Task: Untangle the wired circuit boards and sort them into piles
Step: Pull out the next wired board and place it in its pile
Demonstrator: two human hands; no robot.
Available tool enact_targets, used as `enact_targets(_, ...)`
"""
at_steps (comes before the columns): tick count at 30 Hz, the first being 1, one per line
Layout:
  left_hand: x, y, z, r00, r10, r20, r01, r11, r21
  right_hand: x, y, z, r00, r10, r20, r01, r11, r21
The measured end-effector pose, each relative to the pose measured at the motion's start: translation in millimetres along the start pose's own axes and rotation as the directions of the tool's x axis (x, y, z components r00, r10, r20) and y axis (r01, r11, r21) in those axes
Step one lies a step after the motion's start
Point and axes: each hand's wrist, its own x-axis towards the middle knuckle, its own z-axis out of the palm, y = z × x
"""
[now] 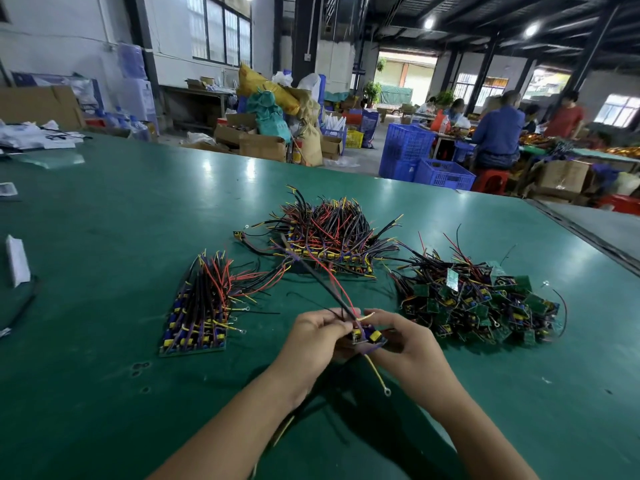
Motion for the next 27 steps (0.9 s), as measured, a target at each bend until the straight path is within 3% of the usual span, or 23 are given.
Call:
enact_targets(2,-0.2,1.8,-3.0,0.994,0.019,0.110,-0.019,1.000,-0.002,0.9,0.1,-0.5,1.000,0.029,-0.005,-0.029,0.998,0.058)
enact_targets(5,-0.2,-0.7,-15.9,0.950,0.079,0.302,-0.141,0.972,0.188,2.1,1.5,-1.6,0.996,0.091,0.007,-0.091,0.987,0.133)
enact_targets(7,-0.4,-0.3,-21.6,0.903,0.080,0.421,-0.160,0.974,0.159,2.6,3.4,-3.2,0.991,0.132,0.037,-0.137,0.967,0.213)
enact_targets(9,1.2,0.8,-23.5,0.890,0.096,0.446,-0.191,0.966,0.173,2.7,5.1,-4.6,0.988,0.147,0.053,-0.156,0.958,0.239)
enact_targets(13,-4.0,-2.5,-15.7,0.932,0.124,0.340,-0.237,0.919,0.315,2.4,6.4,-4.3,0.991,0.133,0.029,-0.136,0.984,0.119)
enact_targets(18,-2.2,-8.9,-7.8,0.968,0.213,0.133,-0.230,0.966,0.122,-1.0,3.7,0.1,0.998,0.036,0.052,-0.029,0.989,-0.143)
enact_targets(23,-1.5,-3.8,-7.8,0.959,0.272,-0.075,-0.258,0.954,0.151,-4.7,-4.2,-3.8,0.989,-0.039,0.141,0.063,0.983,-0.170)
enact_targets(27,2.2,-2.2,-11.1,0.961,0.250,-0.116,-0.238,0.965,0.114,-4.8,-2.8,-4.6,0.992,-0.126,0.004,0.124,0.974,-0.192)
